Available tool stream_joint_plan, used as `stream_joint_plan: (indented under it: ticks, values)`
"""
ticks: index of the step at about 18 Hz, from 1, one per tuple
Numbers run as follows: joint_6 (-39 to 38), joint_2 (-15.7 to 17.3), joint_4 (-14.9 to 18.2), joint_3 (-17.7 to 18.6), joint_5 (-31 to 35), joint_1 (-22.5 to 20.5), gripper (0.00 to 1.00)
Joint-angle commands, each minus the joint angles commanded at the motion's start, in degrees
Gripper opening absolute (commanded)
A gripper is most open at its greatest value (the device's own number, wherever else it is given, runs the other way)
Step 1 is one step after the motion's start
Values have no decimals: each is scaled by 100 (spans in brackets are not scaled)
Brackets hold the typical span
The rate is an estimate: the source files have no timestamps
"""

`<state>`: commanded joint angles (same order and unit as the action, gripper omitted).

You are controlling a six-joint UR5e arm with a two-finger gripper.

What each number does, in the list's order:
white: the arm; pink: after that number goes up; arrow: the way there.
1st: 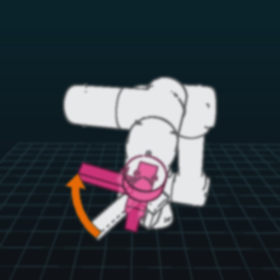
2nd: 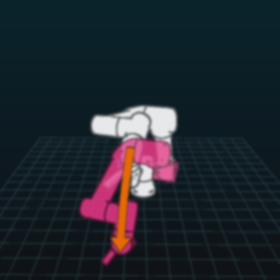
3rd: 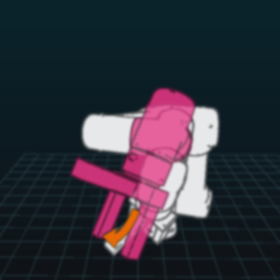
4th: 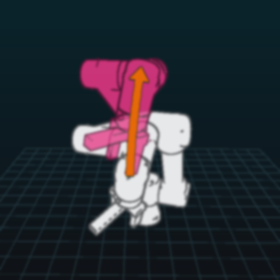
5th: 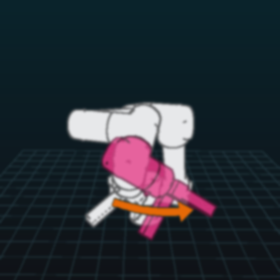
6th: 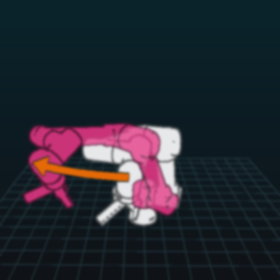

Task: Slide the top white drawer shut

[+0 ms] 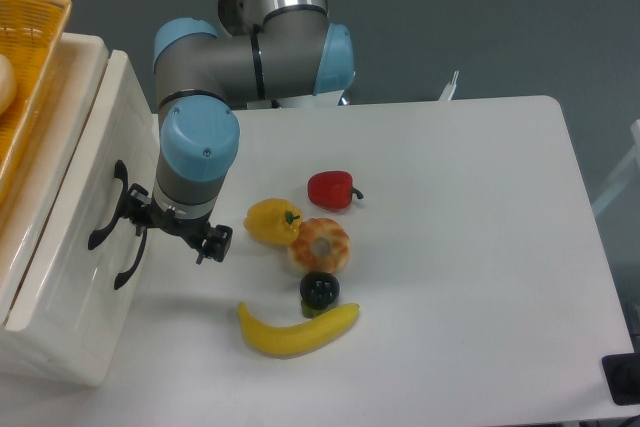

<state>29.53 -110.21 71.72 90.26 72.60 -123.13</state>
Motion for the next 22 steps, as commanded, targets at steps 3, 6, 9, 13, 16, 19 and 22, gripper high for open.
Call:
stream_joint_plan:
  ticks: [3, 6, 9, 13, 16, 19, 22]
  values:
    - [0, 9, 0, 0, -9, 9, 100]
    - [0, 9, 0, 0, -9, 18, 100]
    - [52, -9, 0, -44, 0, -17, 100]
    - [744, 0, 0, -123, 113, -245, 100]
    - [1247, 78, -26, -202, 544, -395, 100]
    - [1494, 141, -18, -439, 755, -536, 100]
    - [1984, 149, -88, -553, 975, -632, 100]
